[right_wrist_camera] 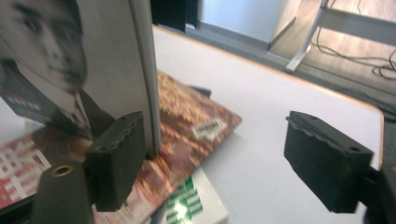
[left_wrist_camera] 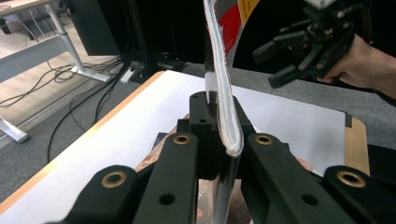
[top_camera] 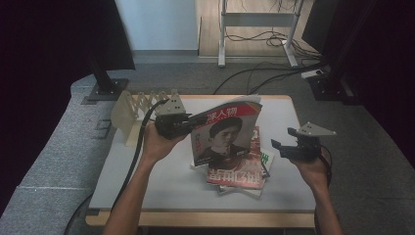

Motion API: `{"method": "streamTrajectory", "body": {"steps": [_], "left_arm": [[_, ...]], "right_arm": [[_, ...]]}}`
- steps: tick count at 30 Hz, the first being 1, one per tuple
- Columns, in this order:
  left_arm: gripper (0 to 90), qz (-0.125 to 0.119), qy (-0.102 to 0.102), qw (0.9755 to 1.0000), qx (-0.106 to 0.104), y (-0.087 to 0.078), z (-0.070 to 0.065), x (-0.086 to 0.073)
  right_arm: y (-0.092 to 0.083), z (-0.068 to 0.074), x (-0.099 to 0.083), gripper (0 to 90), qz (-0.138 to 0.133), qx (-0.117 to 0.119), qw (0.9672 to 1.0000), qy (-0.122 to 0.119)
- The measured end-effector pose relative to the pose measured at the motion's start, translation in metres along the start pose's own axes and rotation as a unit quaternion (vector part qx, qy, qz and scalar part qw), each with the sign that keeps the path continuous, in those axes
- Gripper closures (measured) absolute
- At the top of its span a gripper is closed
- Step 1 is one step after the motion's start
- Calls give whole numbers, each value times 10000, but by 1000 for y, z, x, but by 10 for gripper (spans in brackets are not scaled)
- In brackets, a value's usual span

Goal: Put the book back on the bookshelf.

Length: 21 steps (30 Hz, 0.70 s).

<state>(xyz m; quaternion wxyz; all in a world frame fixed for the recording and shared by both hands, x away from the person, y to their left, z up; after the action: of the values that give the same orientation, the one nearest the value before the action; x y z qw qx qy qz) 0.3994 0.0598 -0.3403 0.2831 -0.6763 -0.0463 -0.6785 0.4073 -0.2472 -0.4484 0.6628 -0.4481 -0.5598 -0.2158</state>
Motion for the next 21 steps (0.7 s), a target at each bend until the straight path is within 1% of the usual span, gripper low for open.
{"method": "streamTrajectory", "body": {"steps": [2,6,10,12,14,21], "left_arm": [[859,2,8,10000,15,0,0,0],[858,-2,2,10000,15,1,0,0],[858,-7,-70,10000,37,1,1,0],[858,-2,-110,9999,58,1,2,0],[859,-3,-190,9998,87,1,4,0],[863,-51,-273,9995,169,4,7,1]], "right_arm": [[0,-3,-10,147,119,-72,9999,38],[1,-7,-29,106,323,-196,9992,151],[5,-13,-56,0,639,-455,9966,242],[8,-15,-67,0,742,-489,9955,321],[10,-16,-80,0,879,-535,9941,340],[17,-18,-112,0,1091,-644,9903,570]]}}
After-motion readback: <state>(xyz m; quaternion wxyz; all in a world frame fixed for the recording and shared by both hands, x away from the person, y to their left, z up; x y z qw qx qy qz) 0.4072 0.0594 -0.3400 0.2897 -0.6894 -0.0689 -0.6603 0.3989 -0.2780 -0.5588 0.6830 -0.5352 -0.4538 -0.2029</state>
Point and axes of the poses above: each handheld gripper's, and its own axes: y roughly forward along the jaws, x roughly out of its top, z roughly to its left, the point moved 8 cm from there along y, roughly forward along the jaws, and after that the axes turned 6 degrees about -z, right-handed, at the moved point
